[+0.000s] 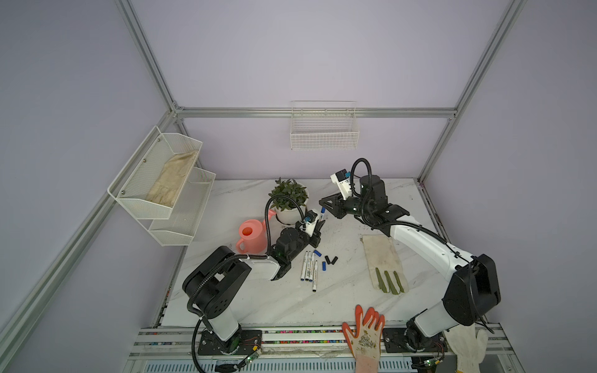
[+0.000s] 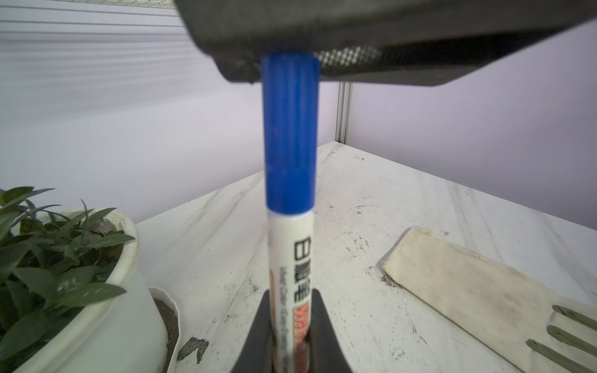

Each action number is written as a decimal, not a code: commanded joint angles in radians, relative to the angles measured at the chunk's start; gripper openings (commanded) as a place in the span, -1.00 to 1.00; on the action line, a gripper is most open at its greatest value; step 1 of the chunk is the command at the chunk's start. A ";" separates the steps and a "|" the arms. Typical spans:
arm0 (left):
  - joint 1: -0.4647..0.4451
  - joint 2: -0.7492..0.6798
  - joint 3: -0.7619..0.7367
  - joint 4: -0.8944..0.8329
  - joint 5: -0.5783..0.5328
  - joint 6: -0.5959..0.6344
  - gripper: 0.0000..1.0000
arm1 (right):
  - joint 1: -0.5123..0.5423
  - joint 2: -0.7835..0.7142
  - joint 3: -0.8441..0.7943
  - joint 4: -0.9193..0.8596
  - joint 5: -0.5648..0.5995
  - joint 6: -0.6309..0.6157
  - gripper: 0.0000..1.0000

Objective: Insert the pens into the pen caps

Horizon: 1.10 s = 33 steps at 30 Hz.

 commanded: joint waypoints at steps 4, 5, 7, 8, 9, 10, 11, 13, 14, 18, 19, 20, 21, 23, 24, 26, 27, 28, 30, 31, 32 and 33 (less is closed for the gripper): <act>-0.004 -0.018 0.016 0.057 0.028 -0.011 -1.00 | 0.014 0.012 -0.032 -0.006 -0.027 -0.002 -0.57; -0.004 -0.019 0.018 0.055 0.030 -0.010 -1.00 | 0.015 0.012 -0.034 -0.007 -0.029 -0.001 -0.56; -0.004 -0.019 0.022 0.050 0.036 -0.011 -1.00 | 0.016 0.012 -0.039 -0.008 -0.029 0.000 -0.55; -0.004 -0.019 0.025 0.048 0.036 -0.012 -1.00 | 0.017 0.012 -0.042 -0.008 -0.031 -0.001 -0.54; -0.004 -0.017 0.027 0.043 0.035 -0.014 -1.00 | 0.020 0.012 -0.045 -0.007 -0.033 -0.001 -0.52; -0.004 -0.013 0.028 0.041 0.036 -0.016 -1.00 | 0.021 0.012 -0.044 -0.010 -0.033 -0.001 -0.51; -0.004 -0.011 0.029 0.041 0.035 -0.018 -1.00 | 0.021 0.012 -0.045 -0.014 -0.030 0.000 -0.51; -0.004 -0.008 0.031 0.042 0.036 -0.022 -1.00 | 0.022 0.008 -0.049 -0.011 -0.035 -0.002 -0.50; -0.004 -0.007 0.031 0.041 0.036 -0.023 -1.00 | 0.022 0.006 -0.050 -0.006 -0.033 0.001 -0.49; -0.004 -0.001 0.039 0.022 0.038 -0.025 -1.00 | 0.022 -0.001 -0.051 0.002 -0.046 0.002 -0.42; -0.004 0.001 0.038 0.020 0.037 -0.024 -1.00 | 0.023 -0.002 -0.049 0.002 -0.046 0.002 -0.42; -0.004 0.006 0.038 0.018 0.037 -0.023 -1.00 | 0.022 -0.004 -0.049 0.003 -0.050 0.002 -0.41; -0.004 0.007 0.035 0.018 0.036 -0.024 -1.00 | 0.023 -0.007 -0.049 0.008 -0.049 0.001 -0.41; -0.004 0.010 0.034 0.019 0.038 -0.025 -1.00 | 0.023 -0.008 -0.048 0.009 -0.043 0.003 -0.42; -0.004 0.010 0.033 0.019 0.038 -0.025 -1.00 | 0.023 -0.009 -0.046 0.009 -0.040 0.002 -0.44; -0.004 0.008 0.031 0.020 0.036 -0.025 -1.00 | 0.023 -0.007 -0.047 0.009 -0.034 0.003 -0.49; -0.004 0.006 0.031 0.019 0.037 -0.025 -1.00 | 0.024 -0.006 -0.047 0.011 -0.033 0.004 -0.53; -0.004 0.005 0.032 0.019 0.037 -0.025 -1.00 | 0.023 -0.005 -0.046 0.010 -0.031 0.004 -0.56; -0.004 -0.004 0.035 0.019 0.043 -0.025 -1.00 | 0.023 0.003 -0.047 0.010 -0.024 0.005 -0.71; -0.004 -0.010 0.037 0.019 0.049 -0.028 -1.00 | 0.022 0.006 -0.046 0.008 -0.023 0.005 -0.77; -0.004 -0.019 0.040 0.021 0.055 -0.036 -1.00 | 0.023 0.010 -0.048 0.009 -0.017 0.007 -0.81; -0.004 -0.028 0.044 0.026 0.059 -0.049 -1.00 | 0.022 0.014 -0.052 0.010 -0.015 0.009 -0.85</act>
